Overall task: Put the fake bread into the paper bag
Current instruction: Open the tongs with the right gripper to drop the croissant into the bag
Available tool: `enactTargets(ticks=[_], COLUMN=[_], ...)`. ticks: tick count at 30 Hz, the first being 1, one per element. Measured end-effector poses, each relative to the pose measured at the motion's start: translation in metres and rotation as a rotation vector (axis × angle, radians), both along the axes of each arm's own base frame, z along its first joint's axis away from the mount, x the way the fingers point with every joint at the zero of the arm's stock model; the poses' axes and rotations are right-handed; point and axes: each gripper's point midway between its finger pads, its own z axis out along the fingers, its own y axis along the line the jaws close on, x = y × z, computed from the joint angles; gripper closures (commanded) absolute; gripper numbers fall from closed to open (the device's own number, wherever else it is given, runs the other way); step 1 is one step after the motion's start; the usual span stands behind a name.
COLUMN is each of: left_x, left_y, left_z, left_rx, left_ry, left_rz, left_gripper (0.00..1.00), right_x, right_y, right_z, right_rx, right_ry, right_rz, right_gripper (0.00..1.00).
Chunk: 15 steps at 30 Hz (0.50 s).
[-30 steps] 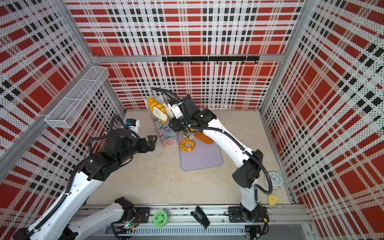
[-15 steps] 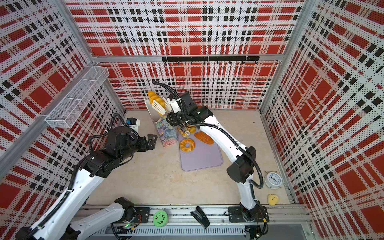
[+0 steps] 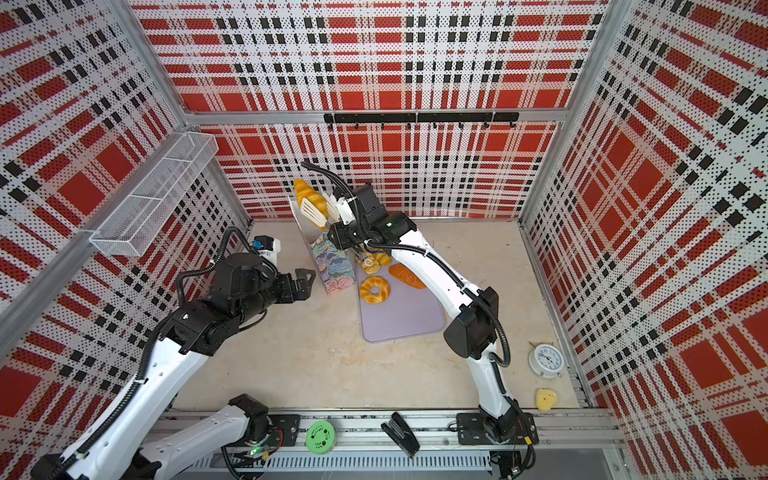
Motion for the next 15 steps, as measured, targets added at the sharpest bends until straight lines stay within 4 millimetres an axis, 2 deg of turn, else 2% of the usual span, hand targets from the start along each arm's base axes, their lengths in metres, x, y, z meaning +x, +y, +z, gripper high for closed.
enactTargets(ticks=[7,12,15], left_x=[-0.003,-0.006,-0.007], left_y=[-0.001,0.000,0.000], left_z=[-0.012,-0.013,-0.013], left_rx=[-0.012,-0.024,-0.031], left_ry=[0.027,0.026,0.028], left_rz=[-0.001,0.005,0.005], left_gripper=[0.01,0.01,0.01], right_x=[0.005,0.006,0.007], right_y=[0.004,0.004,0.004], right_z=[-0.011,-0.008,-0.002], right_rx=[-0.012,-0.008,-0.001], right_ry=[0.012,0.003,-0.007], right_rz=[-0.001,-0.005,-0.007], right_gripper=[0.48,0.47,0.43])
